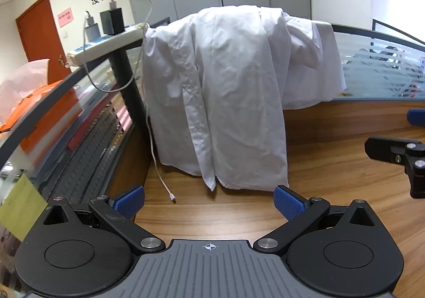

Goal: Fold clothes
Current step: 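Approach the white shirt hanging on the partition with both grippers open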

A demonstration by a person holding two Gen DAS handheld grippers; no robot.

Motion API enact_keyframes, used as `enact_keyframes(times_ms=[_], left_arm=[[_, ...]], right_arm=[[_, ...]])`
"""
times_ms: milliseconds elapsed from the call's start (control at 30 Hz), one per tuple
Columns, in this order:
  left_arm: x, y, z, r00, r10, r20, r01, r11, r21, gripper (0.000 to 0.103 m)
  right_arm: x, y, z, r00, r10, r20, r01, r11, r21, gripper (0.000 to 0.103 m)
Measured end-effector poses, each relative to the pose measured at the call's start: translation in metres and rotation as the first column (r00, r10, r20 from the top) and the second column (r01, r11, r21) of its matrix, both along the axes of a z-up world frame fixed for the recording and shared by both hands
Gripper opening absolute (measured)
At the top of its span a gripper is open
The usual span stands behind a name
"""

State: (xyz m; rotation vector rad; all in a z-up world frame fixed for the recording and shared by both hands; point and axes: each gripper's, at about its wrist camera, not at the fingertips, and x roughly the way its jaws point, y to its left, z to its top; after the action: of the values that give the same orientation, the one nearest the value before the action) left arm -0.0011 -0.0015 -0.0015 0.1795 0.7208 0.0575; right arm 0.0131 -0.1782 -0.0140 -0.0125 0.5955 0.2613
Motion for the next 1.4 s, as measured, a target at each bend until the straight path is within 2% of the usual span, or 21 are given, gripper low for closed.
enact_keyframes(times_ms=[100,200,400,733,1400], left_arm=[[0.009,0.003,-0.005,0.998,0.001,-0.055,-0.002,1.000,-0.018,0.103],[0.016,0.012,-0.010,0.998,0.012,-0.070,-0.016,0.998,-0.065,0.103],[0.019,0.018,-0.025,0.997,0.038,-0.073,-0.043,0.997,-0.063,0.103],[0.026,0.015,-0.029,0.998,0.020,-0.062,-0.022,0.999,-0.036,0.103],[0.030,0.019,-0.041,0.995,0.005,-0.097,-0.010,0.999,-0.045,0.103]], right_arm=[[0.001,-0.003,-0.003,1.000,-0.011,-0.005,0.011,1.000,0.007,0.103],[0.010,-0.005,-0.008,1.000,-0.018,-0.024,0.018,1.000,0.013,0.103],[0.017,0.002,-0.020,0.999,-0.034,-0.010,0.034,0.999,0.013,0.103],[0.028,0.004,-0.023,0.999,-0.038,0.001,0.038,0.999,-0.006,0.103],[0.027,0.011,-0.033,0.998,-0.048,-0.036,0.047,0.998,-0.035,0.103]])
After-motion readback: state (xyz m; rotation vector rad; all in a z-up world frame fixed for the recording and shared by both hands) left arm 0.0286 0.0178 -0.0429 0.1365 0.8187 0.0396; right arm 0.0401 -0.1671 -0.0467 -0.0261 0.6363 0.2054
